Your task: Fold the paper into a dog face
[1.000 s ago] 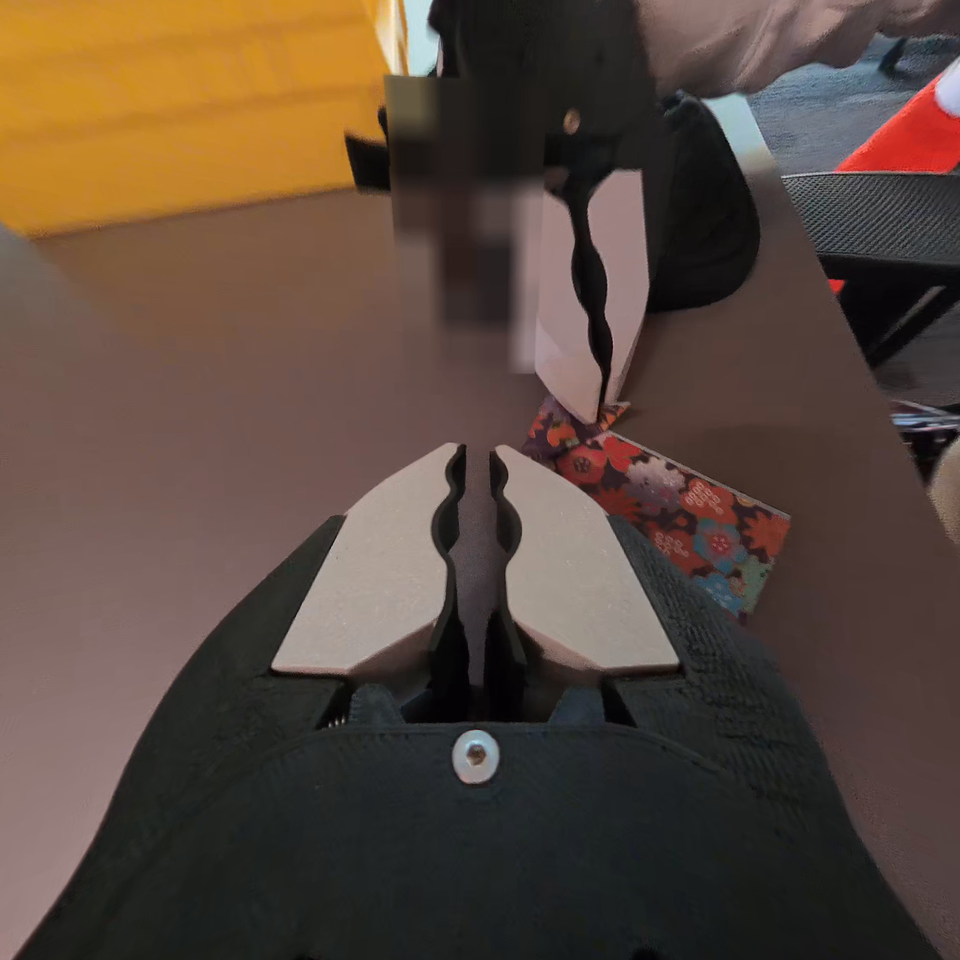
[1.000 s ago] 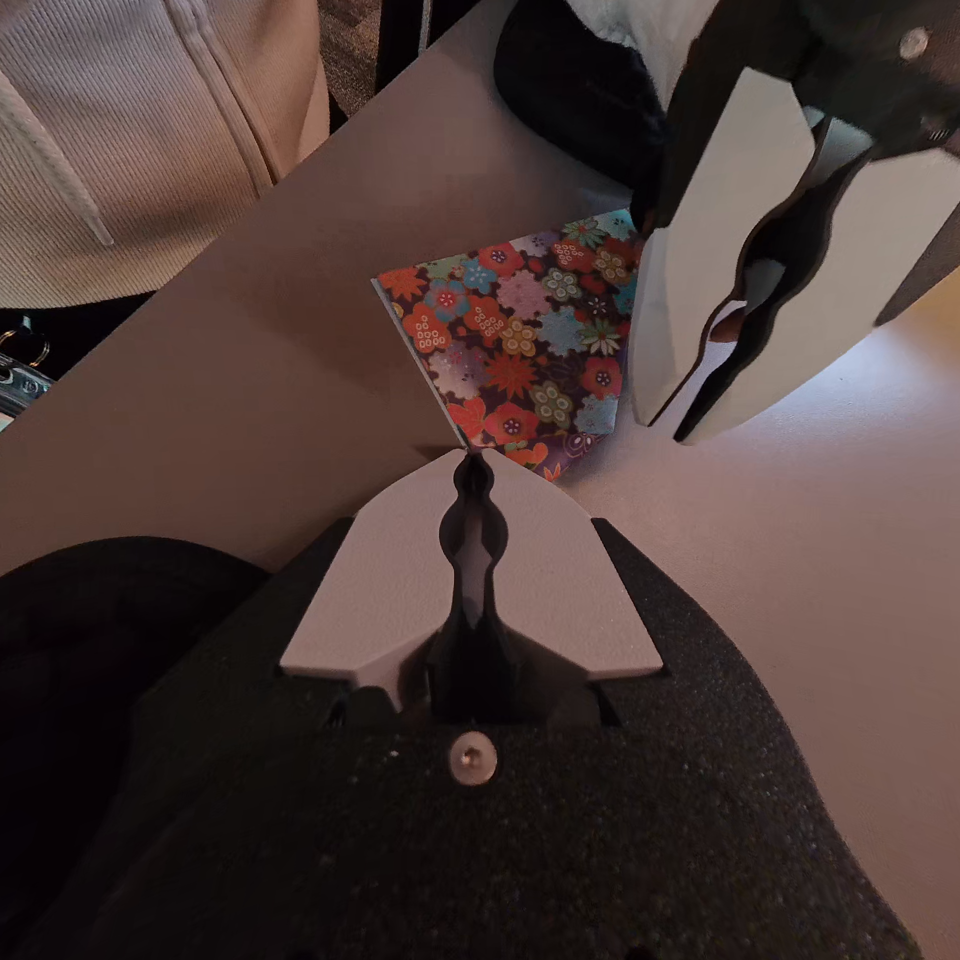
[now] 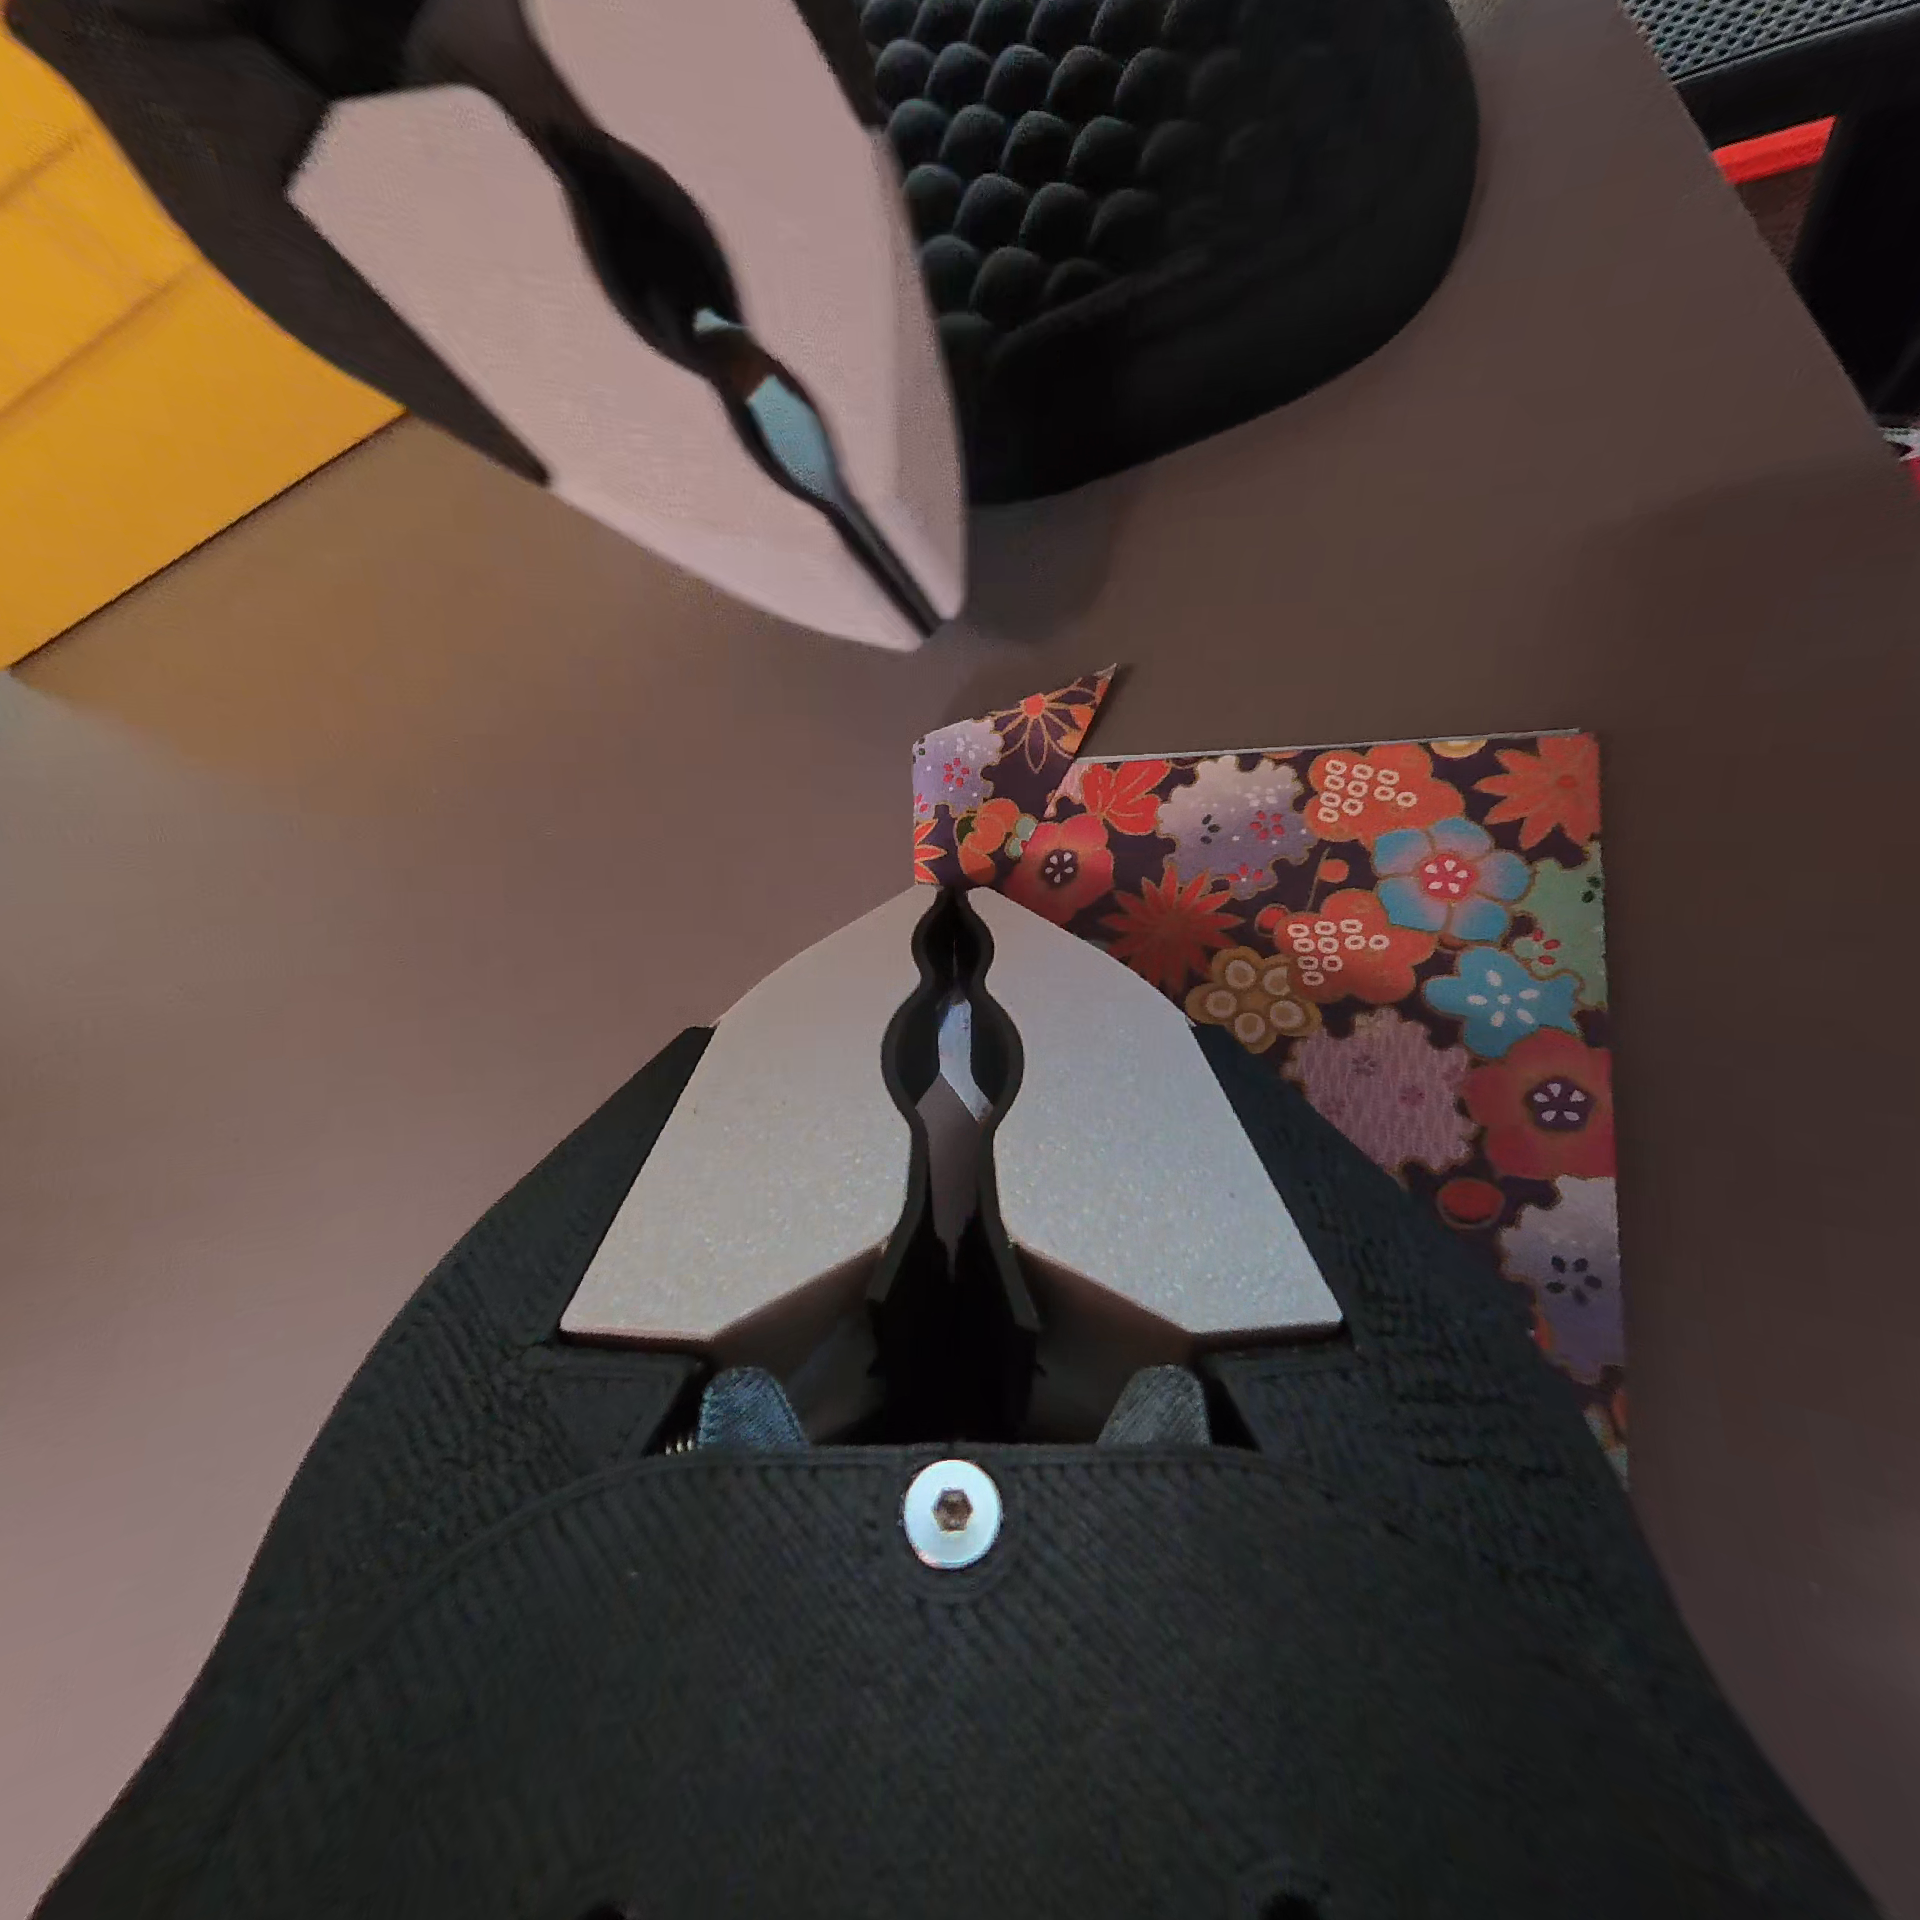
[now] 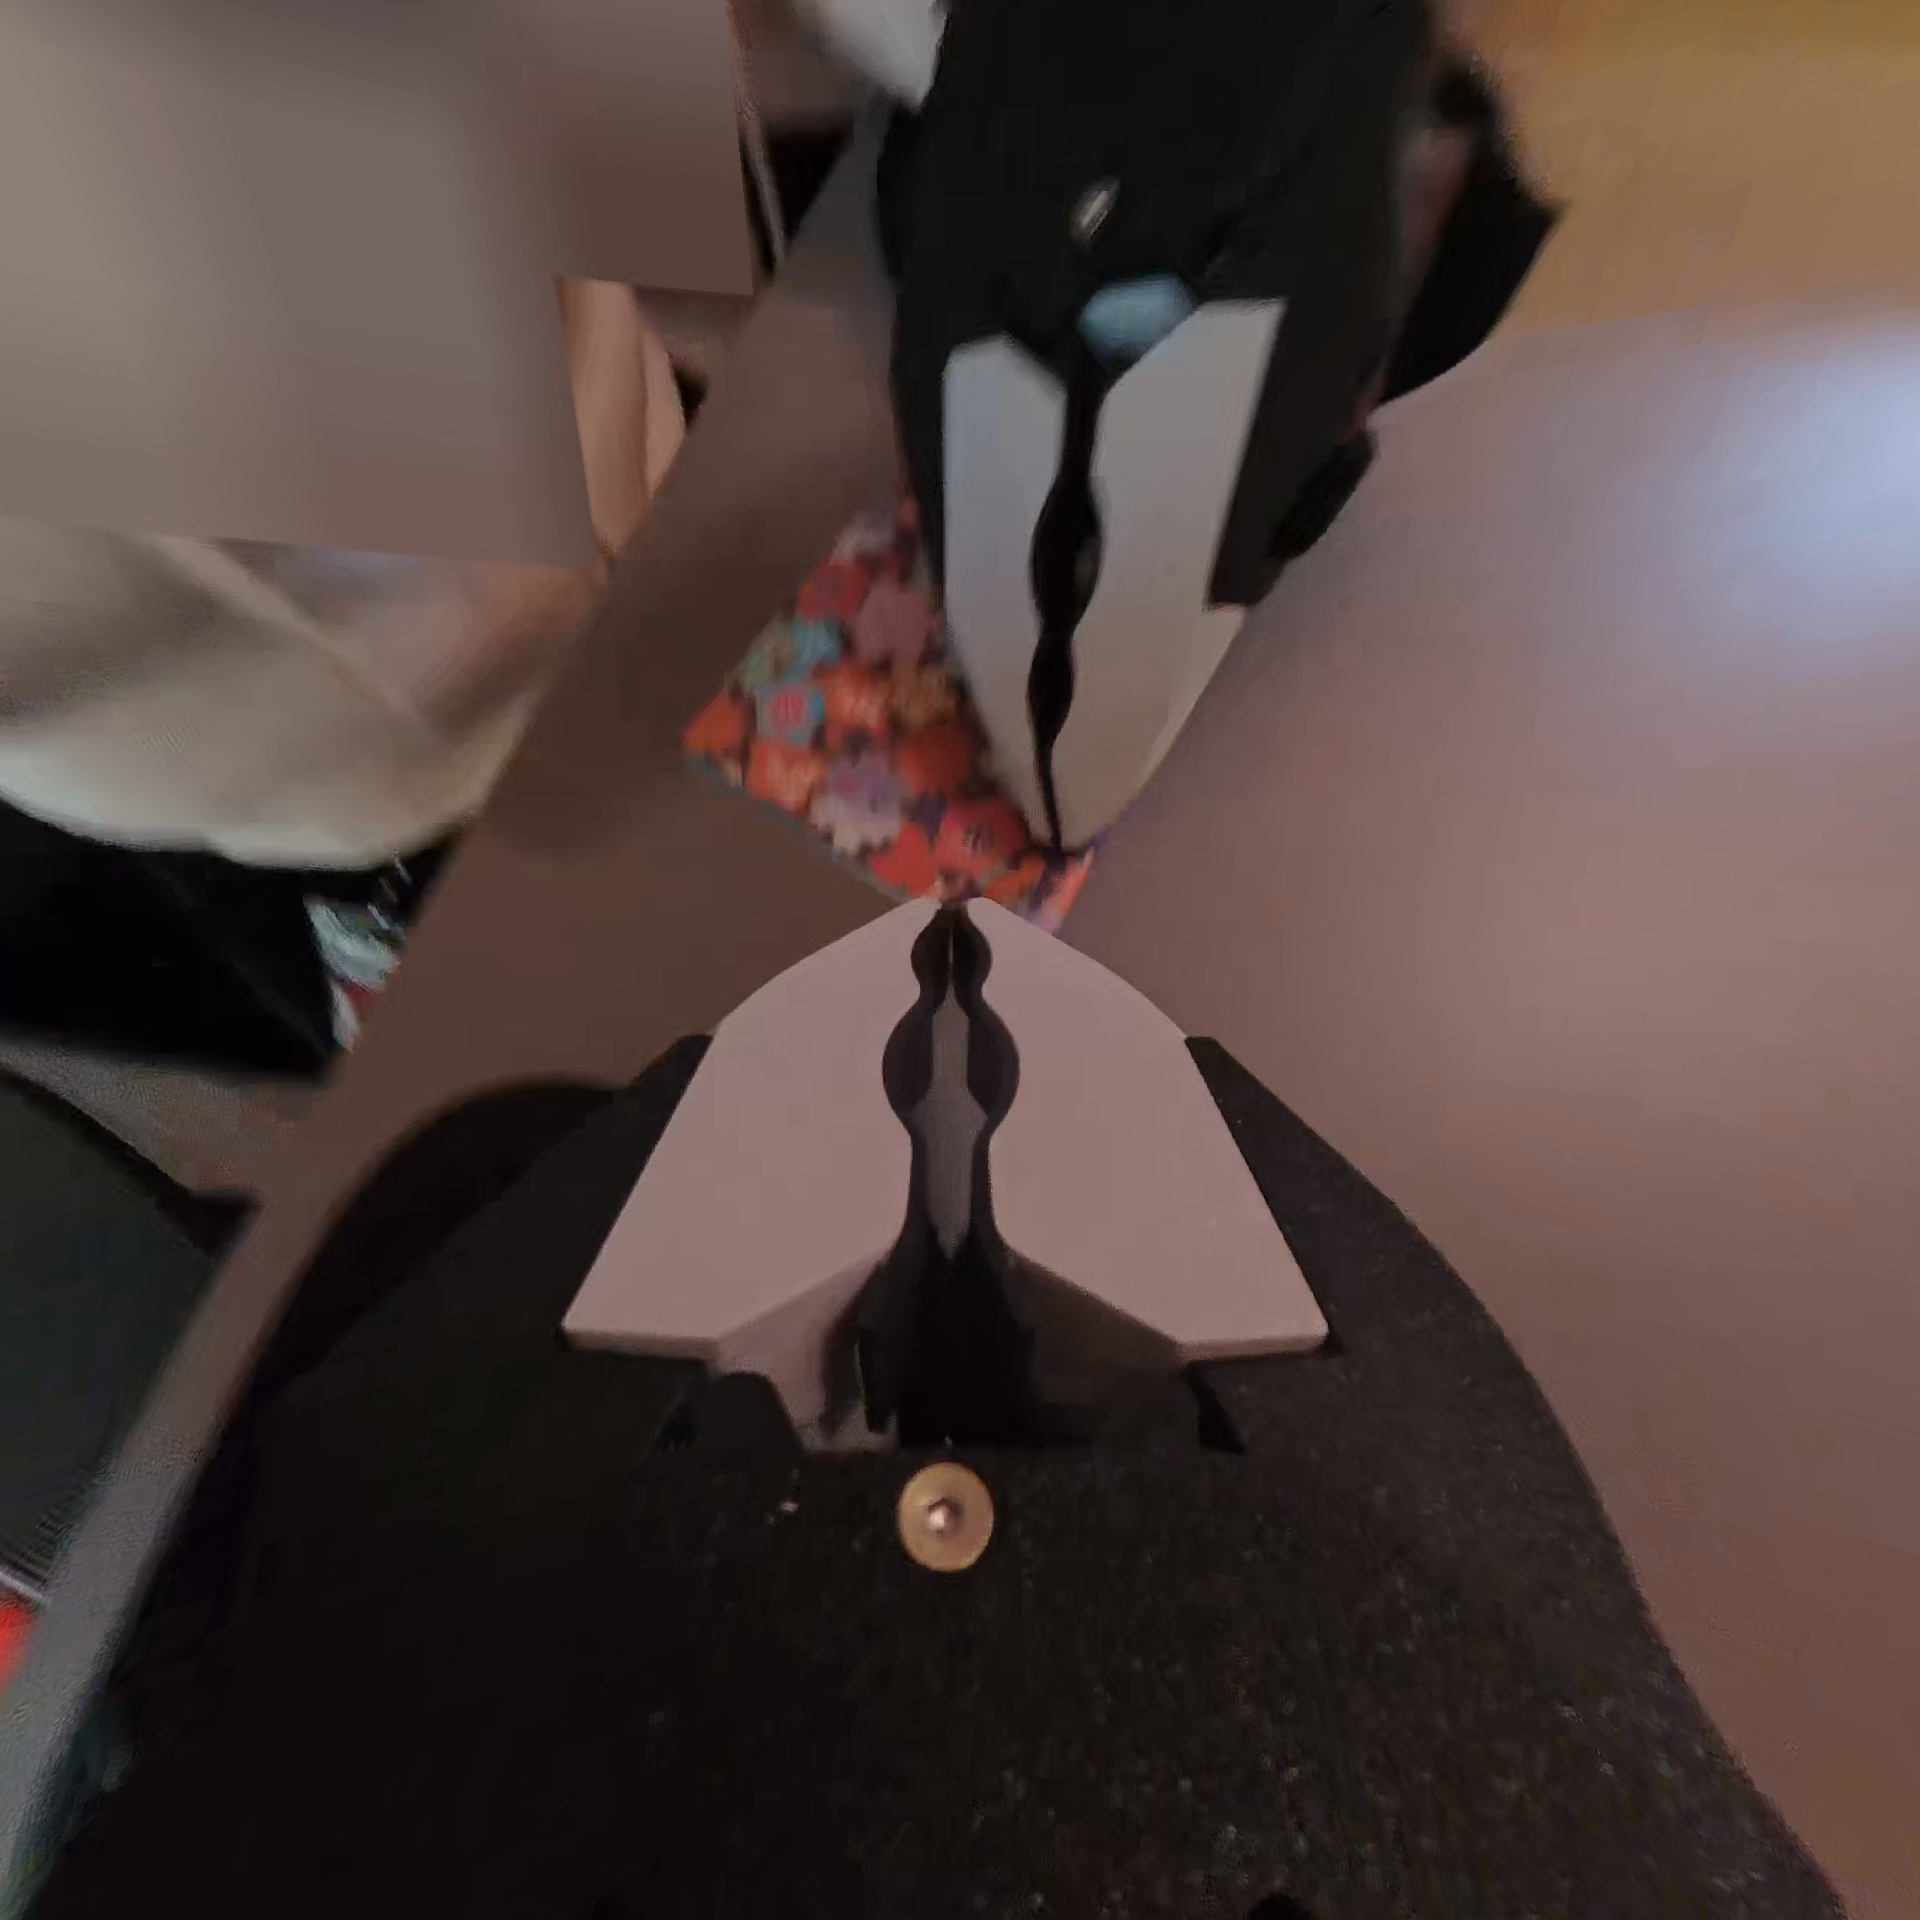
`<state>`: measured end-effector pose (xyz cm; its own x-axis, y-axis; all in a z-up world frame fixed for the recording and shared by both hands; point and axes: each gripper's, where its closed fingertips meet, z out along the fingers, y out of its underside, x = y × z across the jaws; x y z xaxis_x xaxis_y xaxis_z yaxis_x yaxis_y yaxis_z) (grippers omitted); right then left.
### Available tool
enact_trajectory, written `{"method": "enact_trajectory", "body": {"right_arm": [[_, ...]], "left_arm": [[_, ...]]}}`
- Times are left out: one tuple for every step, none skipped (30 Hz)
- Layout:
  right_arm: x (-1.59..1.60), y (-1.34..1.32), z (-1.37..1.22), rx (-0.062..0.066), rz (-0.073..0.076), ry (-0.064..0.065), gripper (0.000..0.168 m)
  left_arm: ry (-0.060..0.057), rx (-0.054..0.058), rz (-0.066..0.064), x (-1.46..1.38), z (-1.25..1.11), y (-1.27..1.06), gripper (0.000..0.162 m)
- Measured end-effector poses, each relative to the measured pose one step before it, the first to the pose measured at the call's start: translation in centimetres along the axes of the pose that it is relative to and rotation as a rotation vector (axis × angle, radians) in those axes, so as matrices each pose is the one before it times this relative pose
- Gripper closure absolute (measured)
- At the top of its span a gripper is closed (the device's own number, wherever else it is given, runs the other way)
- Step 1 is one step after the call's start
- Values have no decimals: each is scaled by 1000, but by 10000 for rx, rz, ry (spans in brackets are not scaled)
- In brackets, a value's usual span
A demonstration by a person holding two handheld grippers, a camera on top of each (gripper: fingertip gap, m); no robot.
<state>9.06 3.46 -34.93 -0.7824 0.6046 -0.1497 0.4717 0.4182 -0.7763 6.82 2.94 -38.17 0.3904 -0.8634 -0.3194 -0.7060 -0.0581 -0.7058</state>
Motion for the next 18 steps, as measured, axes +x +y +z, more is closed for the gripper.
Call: {"method": "enact_trajectory", "body": {"right_arm": [[198, -960, 103, 218, 1019, -353, 168], [255, -336, 351, -239, 1141, -406, 168], [293, 376, 431, -677, 1006, -382, 168], [393, 613, 424, -797, 729, -315, 168], [394, 117, 365, -450, 499, -310, 168], [69, -201, 302, -248, 398, -513, 168], [172, -273, 189, -211, 320, -385, 168], [322, -306, 128, -170, 320, -232, 168], [110, -20, 214, -358, 283, -325, 168], [220, 359, 173, -559, 181, -129, 168], [256, 275, 187, -427, 198, -51, 168], [189, 46, 181, -220, 237, -85, 168], [121, -12, 137, -144, 150, -86, 168], [-15, 27, -7, -82, 158, -122, 168], [-13, 28, 6, -28, 319, -139, 168], [-34, 45, 10, 9, 425, -202, 168], [-50, 110, 7, -2, 356, -226, 168], [-96, 559, 3, -240, 228, -212, 168]], "left_arm": [[-16, -1, 19, -6, 7, -4, 162], [-19, -1, 21, 6, -2, -4, 162], [-22, -1, 26, 5, 10, -4, 162], [-24, 0, 29, 6, -1, 3, 162], [-17, 0, 22, -1, 3, -6, 162], [-12, 0, 15, -1, 2, 1, 162], [-6, 0, 8, 14, 8, -7, 162], [3, 1, -2, -3, 6, -2, 162], [12, 0, -13, 0, -2, -1, 162], [6, -1, -4, 2, 4, 1, 162], [-4, -1, 8, 5, 7, 1, 162], [-1, 2, 8, 5, 2, 5, 162], [8, 0, -4, 4, 5, -1, 162], [9, -1, -6, -1, 10, 0, 162], [0, -2, 7, -2, 5, 9, 162], [-19, 2, 41, 3, 0, -1, 162], [-27, 2, 45, 9, 14, 6, 162], [-10, -2, 10, -5, 5, 3, 162]]}}
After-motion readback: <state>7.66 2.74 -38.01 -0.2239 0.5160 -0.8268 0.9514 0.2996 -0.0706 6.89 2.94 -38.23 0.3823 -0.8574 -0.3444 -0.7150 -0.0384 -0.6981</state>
